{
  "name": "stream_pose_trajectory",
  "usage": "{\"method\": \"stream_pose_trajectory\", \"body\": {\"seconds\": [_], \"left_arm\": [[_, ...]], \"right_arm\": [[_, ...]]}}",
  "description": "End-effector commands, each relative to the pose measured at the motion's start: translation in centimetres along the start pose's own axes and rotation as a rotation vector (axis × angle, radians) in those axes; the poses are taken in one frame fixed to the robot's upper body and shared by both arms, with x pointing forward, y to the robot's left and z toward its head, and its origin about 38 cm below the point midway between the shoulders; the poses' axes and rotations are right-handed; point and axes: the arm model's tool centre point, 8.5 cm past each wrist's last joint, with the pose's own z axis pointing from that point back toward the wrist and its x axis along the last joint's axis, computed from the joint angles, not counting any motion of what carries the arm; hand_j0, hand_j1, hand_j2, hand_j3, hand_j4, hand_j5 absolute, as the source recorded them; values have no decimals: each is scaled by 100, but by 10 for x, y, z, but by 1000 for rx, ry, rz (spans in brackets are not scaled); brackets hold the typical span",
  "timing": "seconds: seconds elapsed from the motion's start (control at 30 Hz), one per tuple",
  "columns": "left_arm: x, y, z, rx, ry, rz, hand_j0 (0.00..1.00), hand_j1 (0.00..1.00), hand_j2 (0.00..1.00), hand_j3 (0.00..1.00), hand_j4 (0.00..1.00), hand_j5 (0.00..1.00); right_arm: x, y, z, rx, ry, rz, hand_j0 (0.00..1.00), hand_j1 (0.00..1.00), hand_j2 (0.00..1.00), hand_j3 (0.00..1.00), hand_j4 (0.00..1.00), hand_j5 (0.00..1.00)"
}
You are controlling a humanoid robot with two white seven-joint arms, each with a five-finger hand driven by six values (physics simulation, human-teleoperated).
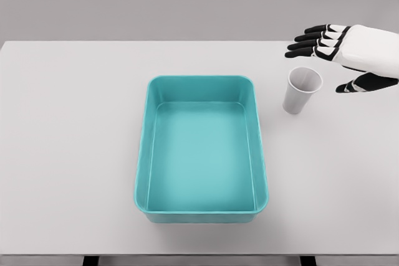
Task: Put the paper cup into the basket with your right arm
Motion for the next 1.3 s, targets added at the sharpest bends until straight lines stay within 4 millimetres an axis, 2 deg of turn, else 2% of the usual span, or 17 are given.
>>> {"method": "stream_pose_trajectory", "body": {"seconds": [0.0,0.07,0.1,0.13,0.17,0.23,0.27,0.33,0.43,0.53,0.6,0.7,0.73,0.83,0.9,1.07,1.27], "left_arm": [[0,0,0,0,0,0,100,100,100,100,100,100],[0,0,0,0,0,0,100,100,100,100,100,100],[0,0,0,0,0,0,100,100,100,100,100,100],[0,0,0,0,0,0,100,100,100,100,100,100],[0,0,0,0,0,0,100,100,100,100,100,100],[0,0,0,0,1,0,100,100,100,100,100,100],[0,0,0,0,0,0,100,100,100,100,100,100],[0,0,0,0,0,0,100,100,100,100,100,100],[0,0,0,0,0,0,100,100,100,100,100,100],[0,0,0,0,0,0,100,100,100,100,100,100],[0,0,0,0,1,0,100,100,100,100,100,100],[0,0,0,0,0,0,100,100,100,100,100,100],[0,0,0,0,0,0,100,100,100,100,100,100],[0,0,0,0,0,0,100,100,100,100,100,100],[0,0,0,0,0,0,100,100,100,100,100,100],[0,0,0,0,0,0,100,100,100,100,100,100],[0,0,0,0,0,0,100,100,100,100,100,100]], "right_arm": [[-1,-2,1,4,9,16,100,100,100,100,100,100],[-2,-2,-2,-5,9,27,100,100,100,100,100,100],[-3,-6,-11,-53,-9,19,100,100,100,100,100,100],[-5,4,-11,-59,-2,-12,100,100,100,100,100,100],[-14,-3,-1,-104,36,-14,100,100,100,100,100,100],[-22,-3,13,-186,75,-59,100,100,100,100,100,100],[-22,3,15,-230,68,-119,100,100,100,100,100,100],[-30,16,40,-289,82,-268,100,100,100,100,100,100],[-32,23,61,-333,112,-309,100,100,100,100,100,100],[-35,30,61,-338,136,-350,100,100,100,100,100,100],[-38,35,63,-386,141,-469,100,100,100,100,100,100],[-49,81,50,-454,157,-730,100,100,100,100,100,100],[-59,94,50,-530,214,-838,100,100,100,100,100,100],[-78,119,54,-524,338,-1005,100,100,100,100,100,100],[-81,125,53,-510,371,-1053,100,100,100,100,100,100],[-93,164,40,-537,423,-1221,100,100,100,100,100,100],[-98,186,21,-545,423,-1301,100,100,100,100,100,100]]}}
